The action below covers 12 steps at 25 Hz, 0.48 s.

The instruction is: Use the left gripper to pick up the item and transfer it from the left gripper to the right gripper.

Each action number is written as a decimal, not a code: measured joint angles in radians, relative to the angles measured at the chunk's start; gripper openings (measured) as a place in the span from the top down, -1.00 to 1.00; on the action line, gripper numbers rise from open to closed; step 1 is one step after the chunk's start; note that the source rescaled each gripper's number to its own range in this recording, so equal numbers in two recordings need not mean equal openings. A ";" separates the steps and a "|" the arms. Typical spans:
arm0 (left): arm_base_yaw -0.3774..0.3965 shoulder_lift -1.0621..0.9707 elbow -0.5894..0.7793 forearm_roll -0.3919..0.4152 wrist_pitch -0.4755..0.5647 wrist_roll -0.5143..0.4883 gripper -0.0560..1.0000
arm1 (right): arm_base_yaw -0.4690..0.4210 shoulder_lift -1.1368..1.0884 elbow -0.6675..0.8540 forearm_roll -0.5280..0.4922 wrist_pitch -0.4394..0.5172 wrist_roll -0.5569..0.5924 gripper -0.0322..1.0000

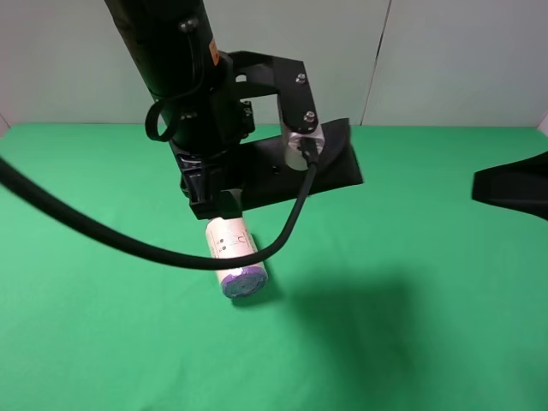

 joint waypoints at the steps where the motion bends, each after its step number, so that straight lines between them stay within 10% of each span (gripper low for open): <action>1: 0.000 0.000 0.000 -0.029 -0.008 0.021 0.80 | 0.019 0.024 0.000 0.012 -0.009 -0.018 -1.00; 12: -0.003 0.000 0.000 -0.131 -0.025 0.185 0.80 | 0.074 0.264 -0.001 0.364 -0.066 -0.386 -1.00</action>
